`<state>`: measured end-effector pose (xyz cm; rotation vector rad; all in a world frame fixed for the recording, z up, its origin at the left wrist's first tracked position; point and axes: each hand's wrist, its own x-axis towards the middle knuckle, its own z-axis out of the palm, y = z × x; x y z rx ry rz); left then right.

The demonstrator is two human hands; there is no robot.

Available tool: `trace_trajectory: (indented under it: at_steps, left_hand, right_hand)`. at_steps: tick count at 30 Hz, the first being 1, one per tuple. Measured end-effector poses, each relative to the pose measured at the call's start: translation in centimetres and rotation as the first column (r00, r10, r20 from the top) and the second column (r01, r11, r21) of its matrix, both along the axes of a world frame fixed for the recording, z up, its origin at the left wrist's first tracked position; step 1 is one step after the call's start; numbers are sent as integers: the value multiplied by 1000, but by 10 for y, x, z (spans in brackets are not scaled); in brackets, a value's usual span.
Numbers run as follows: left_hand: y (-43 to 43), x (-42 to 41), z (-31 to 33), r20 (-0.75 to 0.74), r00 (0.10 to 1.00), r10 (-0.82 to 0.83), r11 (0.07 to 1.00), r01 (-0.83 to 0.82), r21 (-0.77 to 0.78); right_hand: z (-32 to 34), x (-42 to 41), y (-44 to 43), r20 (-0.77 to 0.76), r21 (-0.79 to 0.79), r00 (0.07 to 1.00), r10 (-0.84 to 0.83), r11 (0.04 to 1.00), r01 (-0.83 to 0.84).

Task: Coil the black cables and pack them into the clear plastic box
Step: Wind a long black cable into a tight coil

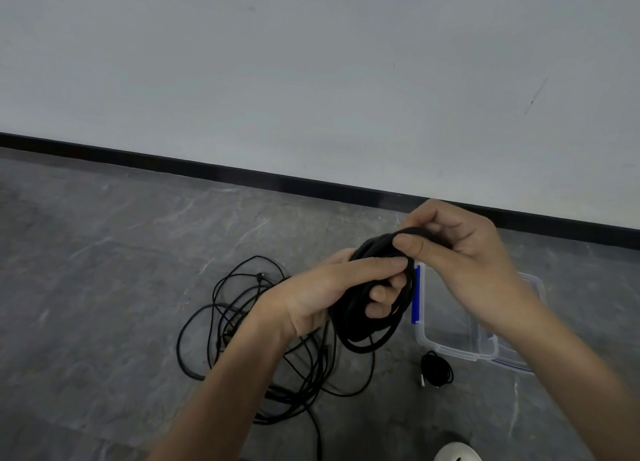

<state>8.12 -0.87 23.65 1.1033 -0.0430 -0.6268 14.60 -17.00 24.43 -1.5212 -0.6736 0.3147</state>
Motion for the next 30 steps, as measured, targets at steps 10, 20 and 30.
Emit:
trace_trajectory:
  at_steps: [10,20,30]
  left_hand:
    - [-2,-1,2,129,984,-122,987,134,-90]
    - [0,2,2,207,961,-185,916,245,-317]
    - [7,-2,6,88,996,21,999,-18,-37]
  right_hand:
    - [6,10,-16,-148,-1,986,76,997,-77]
    - [3,-6,-1,-383,-82,910,160,975,-206]
    - [4,-19,20,-193,-89,973,-128,990,112]
